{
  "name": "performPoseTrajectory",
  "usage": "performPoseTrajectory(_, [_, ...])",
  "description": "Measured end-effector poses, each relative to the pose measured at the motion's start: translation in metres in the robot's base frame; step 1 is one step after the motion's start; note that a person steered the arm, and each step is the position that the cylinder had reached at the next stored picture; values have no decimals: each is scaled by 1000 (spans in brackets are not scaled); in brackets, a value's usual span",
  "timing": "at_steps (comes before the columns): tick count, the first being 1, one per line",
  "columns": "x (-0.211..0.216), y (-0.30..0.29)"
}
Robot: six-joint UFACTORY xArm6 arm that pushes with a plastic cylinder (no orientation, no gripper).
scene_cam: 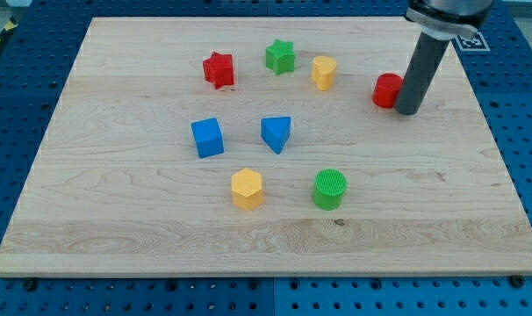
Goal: Push the green circle to the right side of the triangle
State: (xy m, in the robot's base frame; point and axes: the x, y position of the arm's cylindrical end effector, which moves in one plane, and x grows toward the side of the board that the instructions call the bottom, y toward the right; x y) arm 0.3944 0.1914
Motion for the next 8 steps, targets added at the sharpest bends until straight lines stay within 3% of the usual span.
performPoseTrajectory(3, [161, -11])
performPoseTrajectory(4, [200, -56])
performPoseTrajectory(5, [206, -112])
performPoseTrajectory(6, [173, -165])
performPoseTrajectory(8, [168, -185])
